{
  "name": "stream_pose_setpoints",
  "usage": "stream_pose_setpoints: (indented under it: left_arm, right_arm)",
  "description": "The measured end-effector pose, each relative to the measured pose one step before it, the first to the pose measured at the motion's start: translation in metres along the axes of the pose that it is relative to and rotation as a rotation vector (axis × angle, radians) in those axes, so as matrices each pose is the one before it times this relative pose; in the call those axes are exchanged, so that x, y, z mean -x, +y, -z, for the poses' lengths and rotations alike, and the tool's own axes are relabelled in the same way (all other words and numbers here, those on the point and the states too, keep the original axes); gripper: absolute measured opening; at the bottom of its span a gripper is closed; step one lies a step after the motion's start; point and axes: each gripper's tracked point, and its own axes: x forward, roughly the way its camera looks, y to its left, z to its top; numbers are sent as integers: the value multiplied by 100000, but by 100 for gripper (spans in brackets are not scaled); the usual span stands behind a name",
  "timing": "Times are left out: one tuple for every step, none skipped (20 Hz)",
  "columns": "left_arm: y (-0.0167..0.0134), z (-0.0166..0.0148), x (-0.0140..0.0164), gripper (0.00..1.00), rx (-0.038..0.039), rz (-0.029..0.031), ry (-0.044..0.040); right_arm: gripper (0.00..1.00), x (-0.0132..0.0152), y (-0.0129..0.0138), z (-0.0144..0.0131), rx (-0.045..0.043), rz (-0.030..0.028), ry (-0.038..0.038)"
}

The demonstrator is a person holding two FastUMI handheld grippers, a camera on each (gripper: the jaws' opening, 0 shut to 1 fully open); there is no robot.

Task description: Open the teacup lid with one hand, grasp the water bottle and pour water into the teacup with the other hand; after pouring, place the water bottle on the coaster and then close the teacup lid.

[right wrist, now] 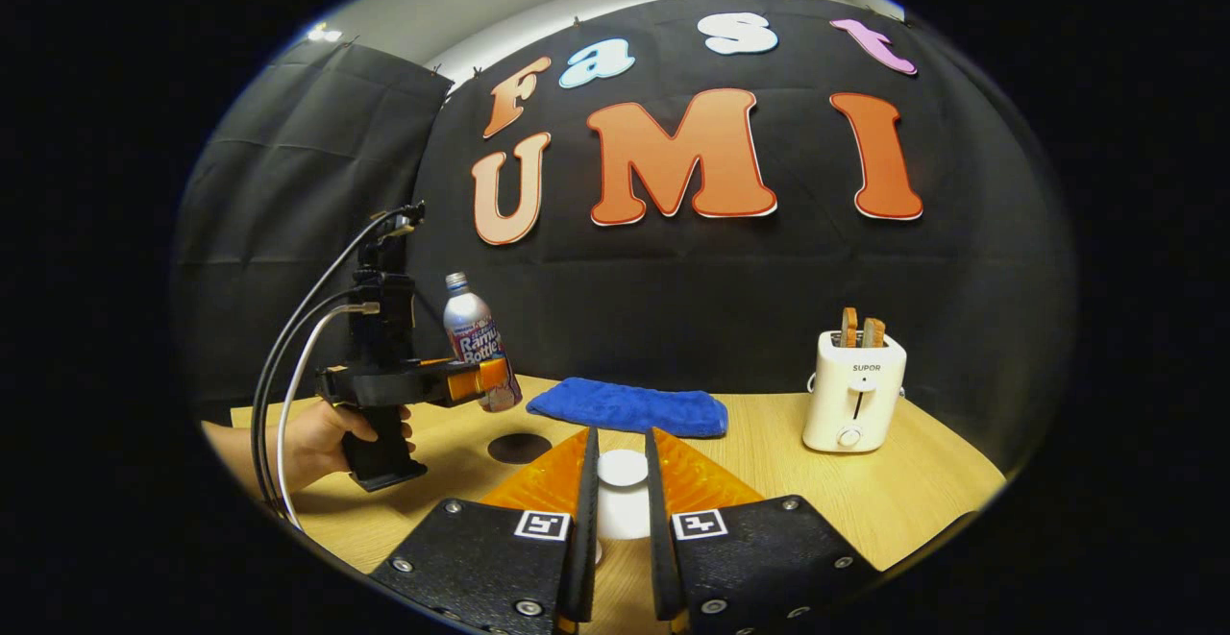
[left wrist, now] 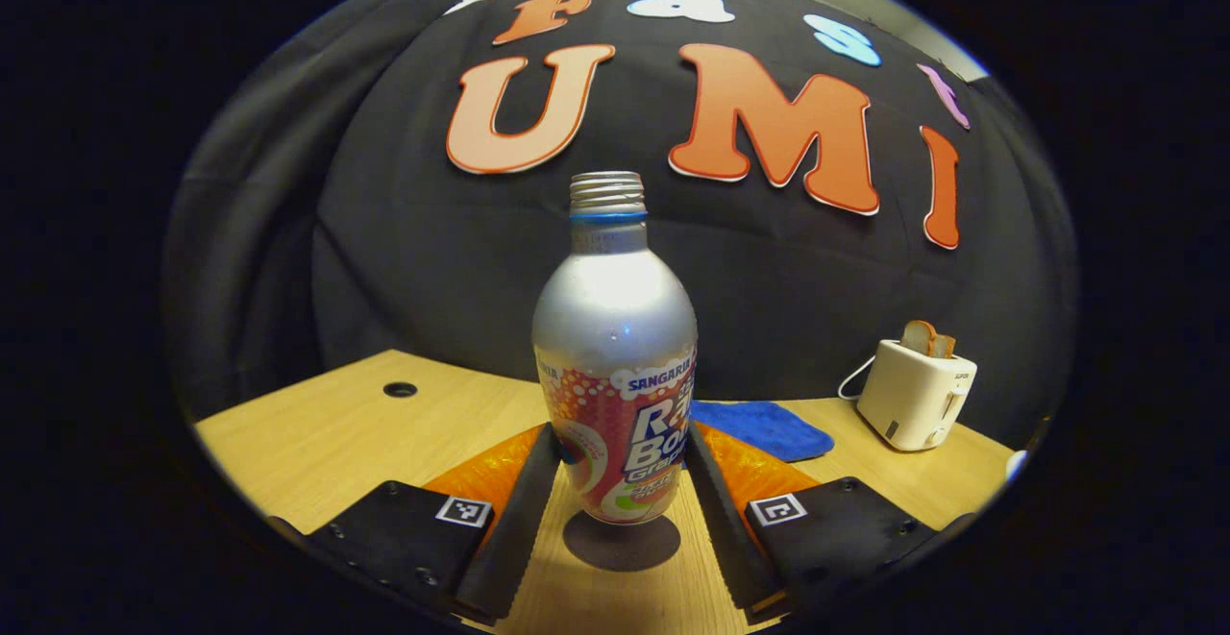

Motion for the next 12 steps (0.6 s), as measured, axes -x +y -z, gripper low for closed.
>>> stream_pose_setpoints:
  left_arm:
    - [136, 642, -228, 82, -21, -209, 2035]
    - [57, 939, -222, 79, -473, 518, 2046]
    - [-173, 409, -190, 82, 75, 816, 2037]
    - [-307, 575, -237, 82, 118, 1454, 2153]
    - [17, 759, -230, 79, -53, 44, 1649]
    - [-1, 947, -487, 82, -186, 46, 1799]
    - [182, 656, -248, 82, -502, -611, 1347]
    - [-6, 559, -357, 79, -329, 59, 1581]
    - [161, 713, -26, 79, -450, -333, 1813]
    - [61, 594, -219, 79, 120, 49, 1894]
    - [-123, 358, 340, 82, -541, 185, 767]
    - [-100, -235, -335, 80, -827, 205, -329]
  right_arm:
    - [24, -220, 121, 74, 178, 5, 168]
    - [24, -119, 190, 151, 250, -853, 325]
    - [24, -46, 187, 102, 175, -298, 193]
    - [24, -105, 65, 262, -11, -623, 541]
    - [24, -117, 202, 151, 25, -369, 444]
    - [25, -145, 171, 137, -100, -404, 644]
    - [25, -80, 242, 202, 83, -612, 455]
    - [25, -54, 128, 271, 13, -217, 439]
    - [25, -132, 333, 120, 178, -1038, 582]
    - [25, -8, 297, 312, 234, -304, 492]
    - [25, -103, 240, 197, 189, -826, 683]
    - [25, -178, 267, 184, 11, -331, 600]
